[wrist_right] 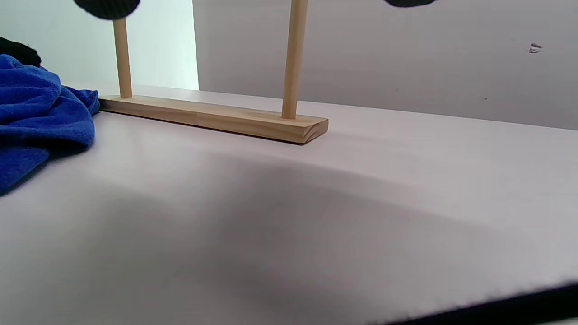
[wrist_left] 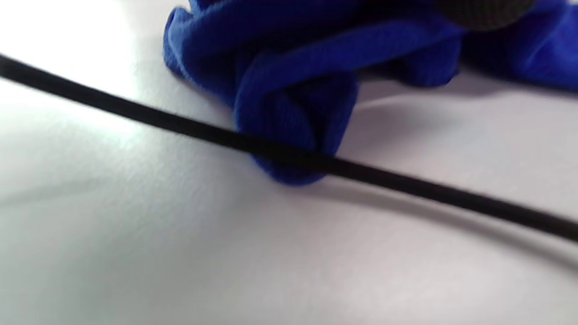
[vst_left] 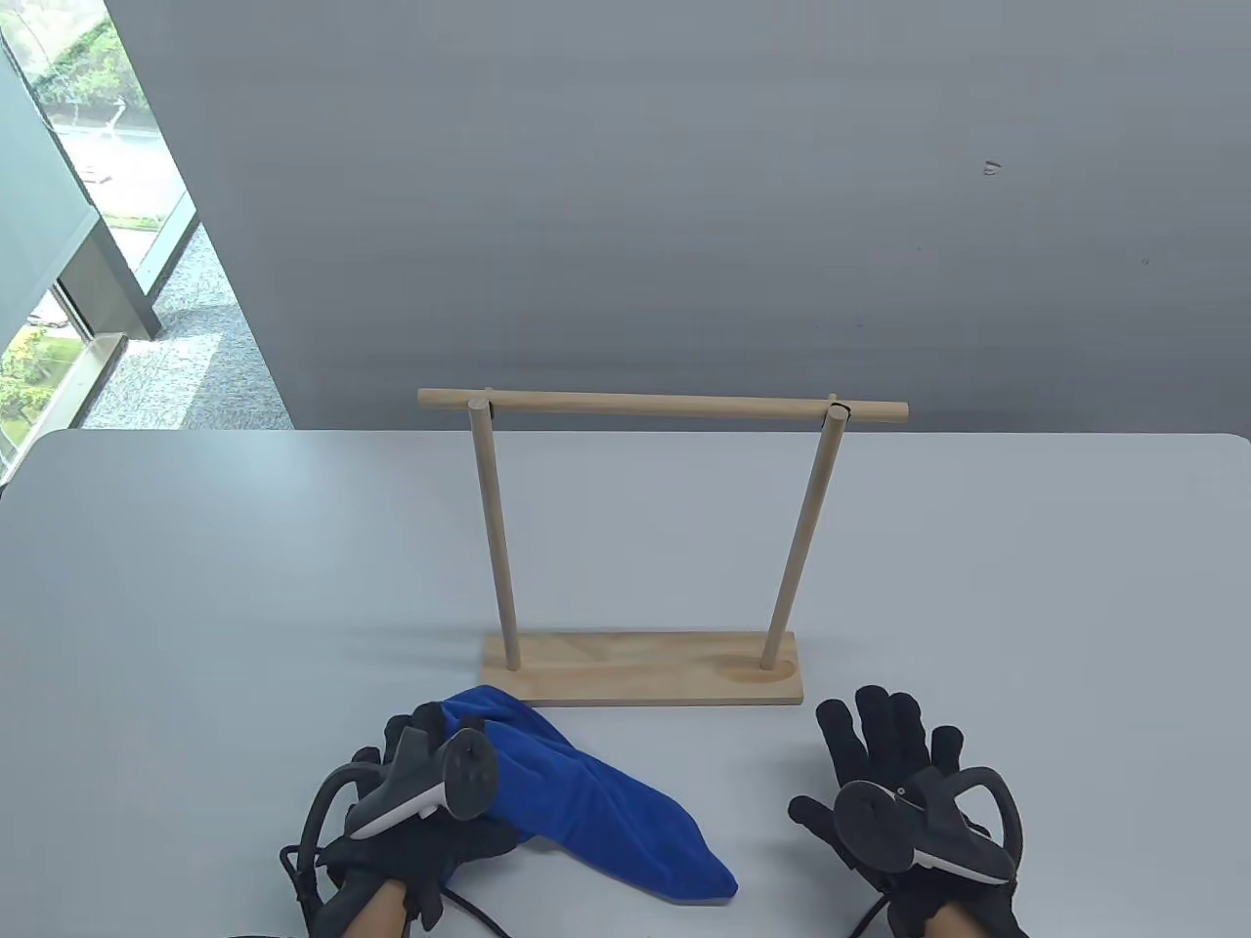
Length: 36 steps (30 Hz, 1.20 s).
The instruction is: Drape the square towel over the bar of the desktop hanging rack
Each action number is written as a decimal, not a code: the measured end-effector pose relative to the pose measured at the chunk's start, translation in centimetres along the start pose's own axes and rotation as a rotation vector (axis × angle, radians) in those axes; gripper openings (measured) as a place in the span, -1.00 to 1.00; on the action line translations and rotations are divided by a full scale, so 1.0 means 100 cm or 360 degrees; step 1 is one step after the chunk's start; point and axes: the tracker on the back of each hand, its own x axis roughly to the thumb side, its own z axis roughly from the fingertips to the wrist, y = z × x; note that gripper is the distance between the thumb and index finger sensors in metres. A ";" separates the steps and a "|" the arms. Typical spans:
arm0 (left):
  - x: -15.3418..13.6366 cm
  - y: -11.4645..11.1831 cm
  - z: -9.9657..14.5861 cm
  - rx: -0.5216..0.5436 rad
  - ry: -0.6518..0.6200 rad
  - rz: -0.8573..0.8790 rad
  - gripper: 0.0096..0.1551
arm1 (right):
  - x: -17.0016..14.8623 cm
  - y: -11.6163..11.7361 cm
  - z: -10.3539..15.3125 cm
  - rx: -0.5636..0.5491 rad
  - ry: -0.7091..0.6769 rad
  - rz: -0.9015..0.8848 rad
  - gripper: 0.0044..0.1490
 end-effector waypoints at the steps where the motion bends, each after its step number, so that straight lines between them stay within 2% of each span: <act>1: 0.002 -0.004 -0.005 0.0011 0.0071 -0.0051 0.25 | 0.001 0.001 -0.001 0.0030 -0.0009 -0.0003 0.14; 3: 0.008 -0.003 -0.008 0.0137 0.0102 -0.0150 0.13 | 0.002 0.004 -0.002 0.0075 -0.0026 -0.0007 0.14; 4: 0.010 0.000 -0.006 0.0230 0.0129 -0.0167 -0.02 | 0.003 0.004 -0.002 0.0094 -0.0033 -0.0008 0.14; 5: 0.013 0.004 -0.002 0.0398 0.0138 -0.0166 -0.21 | 0.004 0.005 -0.003 0.0122 -0.0047 -0.0007 0.14; 7: 0.018 0.009 0.001 0.0482 0.0083 -0.0108 -0.40 | 0.005 0.006 -0.004 0.0156 -0.0062 -0.0002 0.13; 9: 0.020 0.017 0.006 0.0413 -0.0008 0.0112 -0.44 | 0.007 0.008 -0.006 0.0191 -0.0099 0.0003 0.12; 12: 0.026 0.026 0.012 0.0345 -0.0233 0.0637 -0.45 | 0.013 0.012 -0.010 0.0246 -0.0169 0.0055 0.13; 16: 0.041 0.040 0.019 0.0313 -0.0489 0.1010 -0.44 | 0.028 0.028 -0.015 0.0444 -0.0334 0.0205 0.19; 19: 0.049 0.045 0.016 0.0191 -0.0628 0.1267 -0.43 | 0.038 0.042 -0.019 0.0533 -0.0417 0.0371 0.16; 22: 0.049 0.046 0.008 0.0113 -0.0672 0.1452 -0.40 | 0.045 0.045 -0.021 0.0333 -0.0422 0.0454 -0.07; 24: 0.043 0.046 0.001 0.0010 -0.0717 0.1539 -0.36 | 0.041 0.037 -0.021 0.0128 -0.0346 0.0338 -0.51; 25: 0.036 0.046 -0.002 0.0024 -0.0656 0.1611 -0.34 | 0.034 0.030 -0.022 0.0028 -0.0273 0.0189 -0.54; 27: 0.022 0.048 0.000 0.0252 -0.0313 0.1687 -0.30 | 0.018 0.022 -0.022 -0.0003 -0.0115 -0.0023 -0.55; 28: 0.010 0.050 0.003 0.0606 -0.0018 0.1611 -0.20 | 0.003 0.019 -0.020 -0.0042 0.0031 -0.0212 -0.54; 30: -0.002 0.054 0.006 0.0791 0.0104 0.1349 -0.14 | -0.013 0.018 -0.016 -0.0091 0.0151 -0.0407 -0.53; 31: -0.007 0.055 0.009 0.0775 0.0133 0.1196 -0.12 | -0.019 0.017 -0.015 -0.0127 0.0169 -0.0479 -0.50; 33: -0.011 0.054 0.014 0.0716 0.0139 0.1076 -0.10 | -0.020 0.017 -0.014 -0.0145 0.0161 -0.0504 -0.36; 36: -0.007 0.048 0.017 0.0551 -0.0010 0.0989 -0.24 | -0.003 0.014 -0.018 -0.0141 -0.0005 -0.0375 -0.17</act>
